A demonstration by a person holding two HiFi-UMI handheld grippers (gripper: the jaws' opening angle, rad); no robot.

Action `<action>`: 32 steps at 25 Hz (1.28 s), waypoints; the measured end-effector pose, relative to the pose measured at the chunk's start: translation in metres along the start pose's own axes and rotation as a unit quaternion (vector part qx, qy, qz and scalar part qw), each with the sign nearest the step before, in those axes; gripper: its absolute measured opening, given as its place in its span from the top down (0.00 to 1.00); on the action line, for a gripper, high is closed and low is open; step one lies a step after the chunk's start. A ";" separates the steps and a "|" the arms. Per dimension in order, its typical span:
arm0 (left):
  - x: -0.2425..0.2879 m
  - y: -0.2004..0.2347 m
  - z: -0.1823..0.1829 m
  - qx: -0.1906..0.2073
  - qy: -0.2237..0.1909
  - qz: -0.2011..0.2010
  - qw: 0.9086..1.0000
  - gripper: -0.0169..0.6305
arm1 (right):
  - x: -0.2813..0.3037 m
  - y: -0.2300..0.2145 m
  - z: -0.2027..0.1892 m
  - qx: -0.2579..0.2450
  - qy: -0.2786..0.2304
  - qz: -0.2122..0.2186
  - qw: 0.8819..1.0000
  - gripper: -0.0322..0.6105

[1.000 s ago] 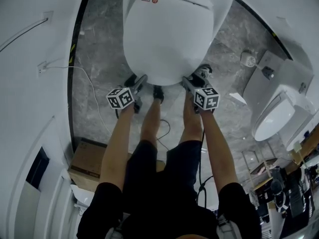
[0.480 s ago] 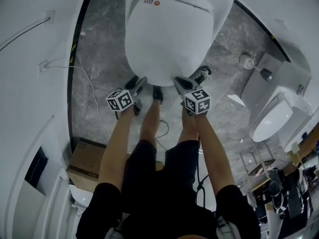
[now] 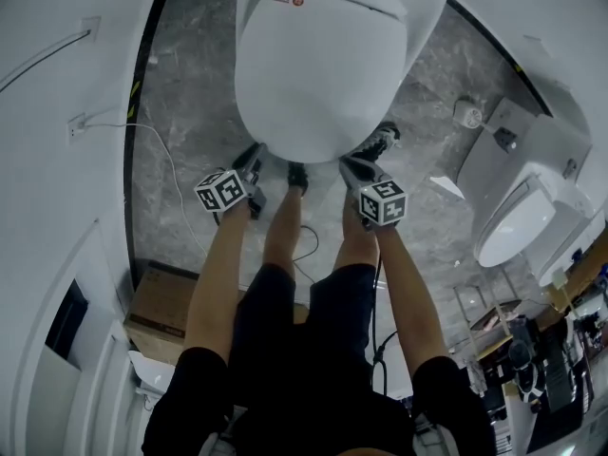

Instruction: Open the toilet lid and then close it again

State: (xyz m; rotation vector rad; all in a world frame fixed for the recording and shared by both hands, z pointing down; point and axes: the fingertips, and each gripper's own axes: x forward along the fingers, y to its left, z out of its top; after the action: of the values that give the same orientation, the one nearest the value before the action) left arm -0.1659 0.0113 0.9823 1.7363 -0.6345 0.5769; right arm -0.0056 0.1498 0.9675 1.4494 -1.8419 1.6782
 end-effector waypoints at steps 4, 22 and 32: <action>-0.006 -0.002 0.003 -0.021 -0.017 -0.021 0.999 0.90 | -0.002 -0.005 -0.002 0.018 -0.006 -0.001 1.000 0.83; -0.036 -0.034 0.017 -0.073 -0.053 -0.111 0.990 0.91 | -0.029 0.016 0.010 -0.011 -0.029 -0.024 0.999 0.63; -0.057 -0.067 0.023 -0.152 -0.061 -0.143 0.976 0.91 | -0.066 0.042 0.033 -0.063 -0.020 -0.043 0.997 0.63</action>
State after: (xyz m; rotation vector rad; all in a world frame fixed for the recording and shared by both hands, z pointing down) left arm -0.1616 0.0099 0.8915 1.5428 -0.5153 0.1615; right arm 0.0063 0.1461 0.8834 1.4966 -1.8426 1.4764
